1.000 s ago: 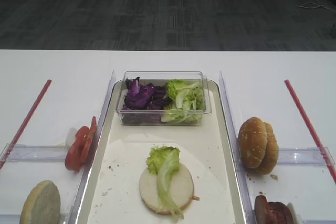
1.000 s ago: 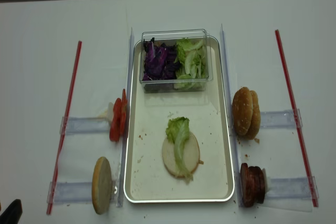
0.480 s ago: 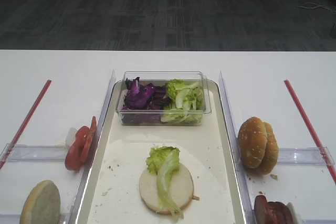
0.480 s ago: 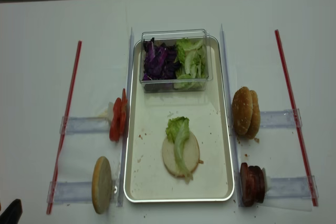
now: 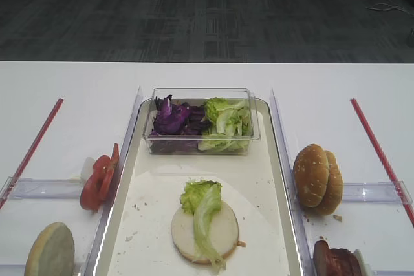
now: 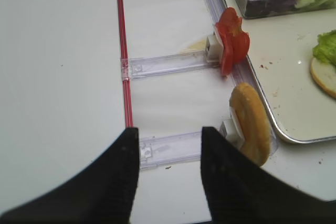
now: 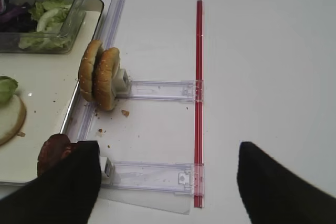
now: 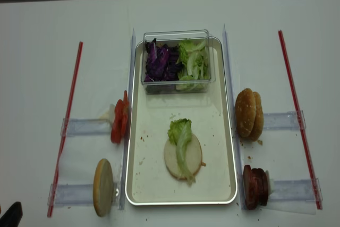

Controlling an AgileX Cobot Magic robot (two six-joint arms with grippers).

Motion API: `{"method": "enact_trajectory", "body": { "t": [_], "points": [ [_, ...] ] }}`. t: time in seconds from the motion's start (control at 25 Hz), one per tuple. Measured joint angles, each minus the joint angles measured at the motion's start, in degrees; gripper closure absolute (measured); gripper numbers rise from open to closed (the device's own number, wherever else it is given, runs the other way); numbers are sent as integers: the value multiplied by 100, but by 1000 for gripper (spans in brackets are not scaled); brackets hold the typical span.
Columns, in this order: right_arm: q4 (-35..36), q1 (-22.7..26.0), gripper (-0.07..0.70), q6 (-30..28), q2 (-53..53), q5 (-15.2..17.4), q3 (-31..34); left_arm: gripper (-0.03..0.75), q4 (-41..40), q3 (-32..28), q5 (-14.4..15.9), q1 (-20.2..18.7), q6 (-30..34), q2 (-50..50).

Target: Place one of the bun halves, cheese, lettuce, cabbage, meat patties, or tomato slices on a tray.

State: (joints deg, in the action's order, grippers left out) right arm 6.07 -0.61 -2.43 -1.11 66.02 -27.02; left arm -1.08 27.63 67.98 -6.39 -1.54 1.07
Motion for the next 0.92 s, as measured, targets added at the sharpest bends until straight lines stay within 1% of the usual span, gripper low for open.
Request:
{"method": "enact_trajectory", "body": {
  "t": [0.2, 0.36, 0.92],
  "points": [
    [0, 0, 79, -10, 0, 0, 0, 445, 0, 0, 0, 0, 0, 0],
    [-129, 0, 79, -10, 0, 0, 0, 445, 0, 0, 0, 0, 0, 0],
    [-146, 0, 79, -32, 0, 0, 4, 445, 0, 0, 0, 0, 0, 0]
  ]
}}
